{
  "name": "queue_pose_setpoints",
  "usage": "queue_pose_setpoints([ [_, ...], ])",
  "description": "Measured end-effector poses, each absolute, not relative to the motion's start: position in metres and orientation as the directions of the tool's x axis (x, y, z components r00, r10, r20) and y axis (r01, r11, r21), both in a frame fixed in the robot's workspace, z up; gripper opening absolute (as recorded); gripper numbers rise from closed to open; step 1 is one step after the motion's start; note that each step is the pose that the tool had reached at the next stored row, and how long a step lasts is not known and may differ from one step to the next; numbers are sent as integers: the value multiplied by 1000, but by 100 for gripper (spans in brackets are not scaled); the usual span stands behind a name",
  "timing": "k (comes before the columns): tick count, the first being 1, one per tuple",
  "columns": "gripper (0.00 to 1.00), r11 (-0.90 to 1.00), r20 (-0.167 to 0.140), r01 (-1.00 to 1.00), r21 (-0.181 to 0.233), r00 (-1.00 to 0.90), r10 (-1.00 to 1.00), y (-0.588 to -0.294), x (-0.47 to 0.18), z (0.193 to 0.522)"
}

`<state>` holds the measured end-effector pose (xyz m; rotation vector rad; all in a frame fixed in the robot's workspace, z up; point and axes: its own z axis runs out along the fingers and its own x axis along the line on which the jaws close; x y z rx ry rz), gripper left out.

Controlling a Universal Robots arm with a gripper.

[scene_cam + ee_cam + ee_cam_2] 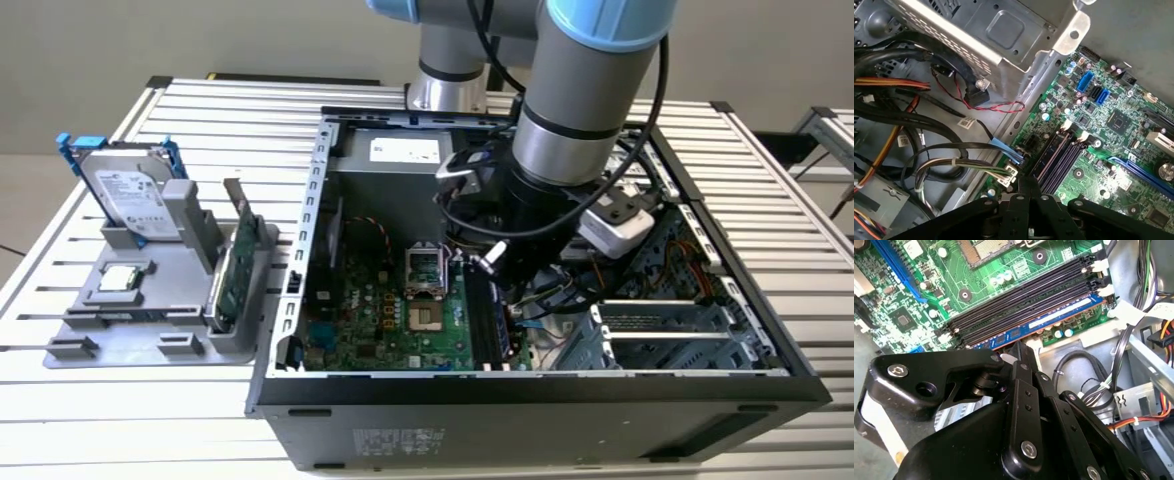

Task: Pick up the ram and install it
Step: 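Press down the ram until it locks into place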

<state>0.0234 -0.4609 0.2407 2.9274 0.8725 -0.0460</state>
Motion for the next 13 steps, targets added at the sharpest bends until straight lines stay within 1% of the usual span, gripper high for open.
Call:
queue_pose_setpoints([
  [13, 0, -773, -53, 630, 74, 777, 627, -461, 23, 241],
])
